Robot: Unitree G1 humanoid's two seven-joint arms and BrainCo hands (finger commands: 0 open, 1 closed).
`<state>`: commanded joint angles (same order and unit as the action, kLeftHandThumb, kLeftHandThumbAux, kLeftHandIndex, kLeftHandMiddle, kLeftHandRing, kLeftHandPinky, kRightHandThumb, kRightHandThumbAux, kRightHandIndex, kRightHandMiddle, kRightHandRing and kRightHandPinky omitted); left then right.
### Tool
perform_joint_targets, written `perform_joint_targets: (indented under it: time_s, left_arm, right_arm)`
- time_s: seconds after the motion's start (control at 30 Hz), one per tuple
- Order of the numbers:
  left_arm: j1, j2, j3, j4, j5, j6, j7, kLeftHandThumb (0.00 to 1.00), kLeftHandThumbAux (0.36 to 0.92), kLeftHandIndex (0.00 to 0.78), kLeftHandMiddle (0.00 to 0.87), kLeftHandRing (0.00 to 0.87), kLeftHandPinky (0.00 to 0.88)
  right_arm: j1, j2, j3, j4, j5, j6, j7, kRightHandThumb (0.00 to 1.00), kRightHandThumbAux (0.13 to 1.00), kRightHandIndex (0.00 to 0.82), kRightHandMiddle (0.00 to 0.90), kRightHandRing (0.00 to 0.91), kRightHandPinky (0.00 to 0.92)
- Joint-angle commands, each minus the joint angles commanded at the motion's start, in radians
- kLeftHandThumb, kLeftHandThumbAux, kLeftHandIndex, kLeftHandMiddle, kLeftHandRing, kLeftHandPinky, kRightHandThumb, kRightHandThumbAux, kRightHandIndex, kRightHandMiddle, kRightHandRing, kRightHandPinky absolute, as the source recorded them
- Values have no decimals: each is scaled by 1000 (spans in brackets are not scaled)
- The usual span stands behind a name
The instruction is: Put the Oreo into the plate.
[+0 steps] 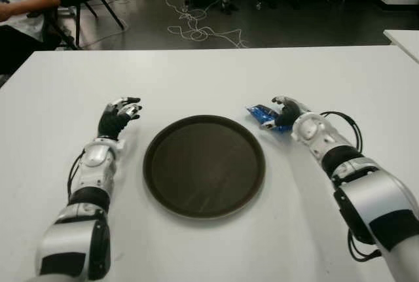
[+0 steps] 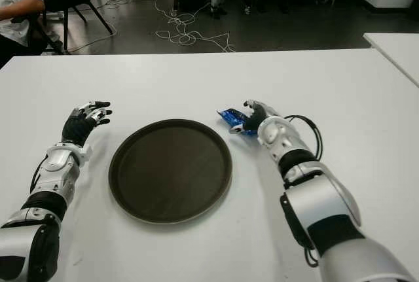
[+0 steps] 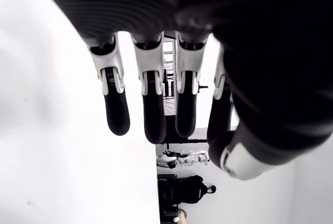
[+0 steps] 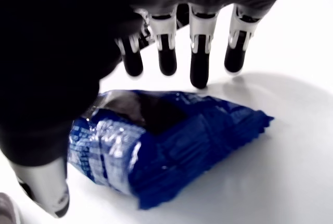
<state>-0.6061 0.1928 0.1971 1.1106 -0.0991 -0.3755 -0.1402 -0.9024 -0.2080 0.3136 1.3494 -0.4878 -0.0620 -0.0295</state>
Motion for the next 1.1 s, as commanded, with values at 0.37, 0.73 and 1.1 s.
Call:
perform_joint_targets:
  time_s: [0.37,0.73,1.1]
  left_arm:
    - [-4,-3,-1,0,-3,2,1,676,723,398,280,282,297]
    - [-6,-3,-2,6,-1,-9,1,677,722,399,274,280,308]
    - [-4,-4,-7,3,6,-11,14,674,723,398,266,271,293]
  right_arm:
    - [-4,-12,-16,6,0,13,34,0,731,144,145,163,167]
    - [-9,-17,-23,7,-3,18,59,0,747,112,128,147,140]
    - [-13,-22,-33,7,4,29,86,0,758,111,133,154,155]
